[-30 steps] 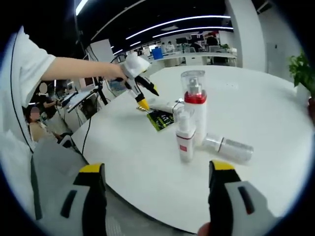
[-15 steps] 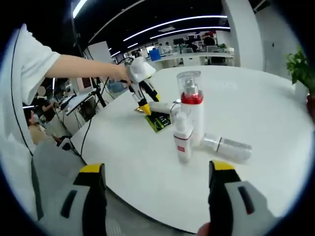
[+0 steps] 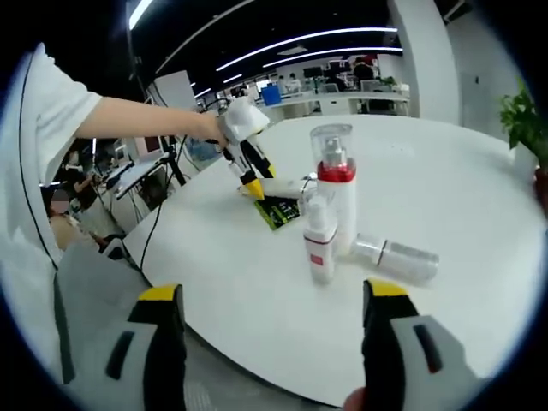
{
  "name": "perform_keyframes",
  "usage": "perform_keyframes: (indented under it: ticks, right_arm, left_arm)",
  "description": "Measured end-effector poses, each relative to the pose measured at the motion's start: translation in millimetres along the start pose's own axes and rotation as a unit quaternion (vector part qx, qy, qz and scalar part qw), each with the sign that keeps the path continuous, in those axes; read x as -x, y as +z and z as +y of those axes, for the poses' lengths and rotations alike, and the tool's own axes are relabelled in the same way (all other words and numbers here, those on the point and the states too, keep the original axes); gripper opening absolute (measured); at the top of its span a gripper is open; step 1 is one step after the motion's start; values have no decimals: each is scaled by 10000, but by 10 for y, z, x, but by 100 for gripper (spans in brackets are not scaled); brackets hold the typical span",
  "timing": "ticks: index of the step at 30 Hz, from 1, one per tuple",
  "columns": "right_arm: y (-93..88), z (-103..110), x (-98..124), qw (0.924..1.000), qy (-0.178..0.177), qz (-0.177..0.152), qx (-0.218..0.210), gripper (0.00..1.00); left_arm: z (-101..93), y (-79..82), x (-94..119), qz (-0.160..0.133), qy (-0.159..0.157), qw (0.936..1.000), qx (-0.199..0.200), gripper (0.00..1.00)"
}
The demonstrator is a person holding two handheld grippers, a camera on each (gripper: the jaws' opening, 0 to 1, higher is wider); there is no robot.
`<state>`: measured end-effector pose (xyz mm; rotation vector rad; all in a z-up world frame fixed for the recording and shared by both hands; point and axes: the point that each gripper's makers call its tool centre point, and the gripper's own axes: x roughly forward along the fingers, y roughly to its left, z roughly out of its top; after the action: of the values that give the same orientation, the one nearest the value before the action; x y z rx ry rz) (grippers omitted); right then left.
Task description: Arrange the skincare products in the storage area until every visible bottle or jar stands upright without overlapping.
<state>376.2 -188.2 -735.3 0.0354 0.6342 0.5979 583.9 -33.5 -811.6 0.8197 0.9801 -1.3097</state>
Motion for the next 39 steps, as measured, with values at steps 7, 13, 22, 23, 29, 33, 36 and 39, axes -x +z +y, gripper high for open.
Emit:
perform_keyframes:
  ticks: [7,13,22,23,29,33,36,39]
  right_arm:
    - [15,12,6,10000,1,-37,92,86]
    - [40,29,16,9997,-10,-79,252,85]
    - [164,117,44,9961,-30,-287,838,80]
    - [170,147,37,9948,4,-274,979,79]
    - [230,427,-74,9894,322,-218,1403,79]
    - [272,660,-255,9826,649,-154,1732,78]
    - [286,805,-401,9780,934,-126,1862,78]
    - [241,897,-563,9715,1134,39,2081,77]
  left_arm:
    - [-248,-43,100,-13,-57,10000,-44,31]
    - [-437,-122,164,58,-43,9999,-125,31]
    - [-801,-198,293,276,21,9969,-731,31]
    - [-838,-201,302,283,8,9968,-741,31]
    - [-1053,-212,388,462,101,9921,-1165,31]
    - [-1240,-186,402,426,33,9918,-1206,31]
    - [-1353,-156,409,340,-15,9923,-1188,31]
    - [-1455,-140,420,352,48,9908,-1303,31]
